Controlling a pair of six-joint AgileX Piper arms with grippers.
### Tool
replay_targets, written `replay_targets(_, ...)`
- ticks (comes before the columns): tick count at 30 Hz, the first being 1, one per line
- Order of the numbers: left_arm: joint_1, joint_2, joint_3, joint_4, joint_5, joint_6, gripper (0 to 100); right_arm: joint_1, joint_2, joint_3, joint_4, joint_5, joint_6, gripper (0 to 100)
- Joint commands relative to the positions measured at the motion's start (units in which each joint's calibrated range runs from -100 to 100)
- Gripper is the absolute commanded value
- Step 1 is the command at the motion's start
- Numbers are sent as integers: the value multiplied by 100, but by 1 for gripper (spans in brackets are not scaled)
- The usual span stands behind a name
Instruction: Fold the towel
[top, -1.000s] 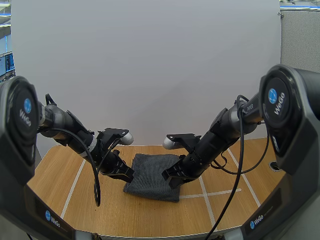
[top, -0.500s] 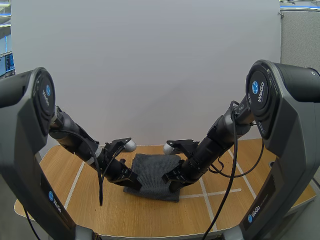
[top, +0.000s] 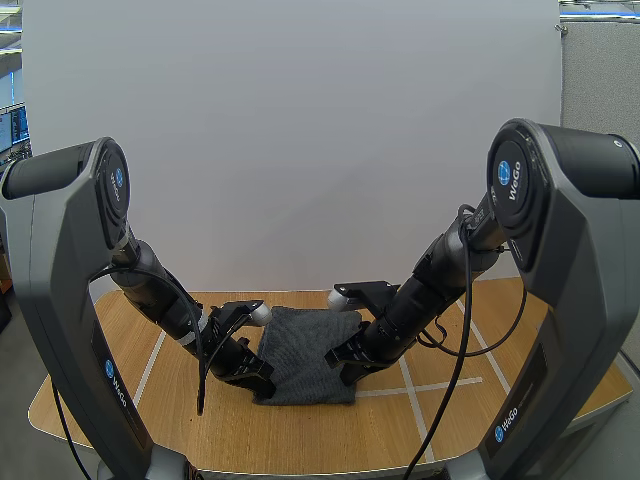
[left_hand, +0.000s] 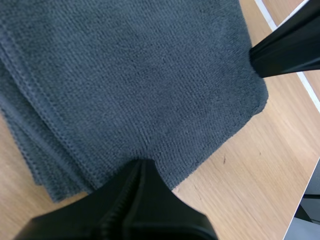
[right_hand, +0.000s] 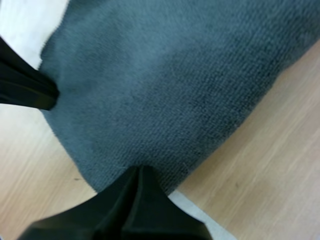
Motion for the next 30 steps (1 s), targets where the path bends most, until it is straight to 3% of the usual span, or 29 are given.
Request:
replay_targets(1, -16, 41, -27, 8, -516, 32, 0, 5, 213, 3, 25, -129, -158, 0)
replay_targets(9, -16, -74, -68, -14, -217, 104, 0, 5, 369, 3, 195, -116, -251, 0)
replay_targets(19, -16, -1710, -459, -54, 561, -122, 0, 5, -1321, 3, 237, 208, -127, 0)
replay_targets(24, -16, -1938, -804, -54, 138, -122, 0, 5, -1638, -54, 237, -858, -38, 0)
replay_targets(30, -16, -1386, -1595, -407, -213, -122, 0, 5, -1102, -580, 376, -1273, -19, 0)
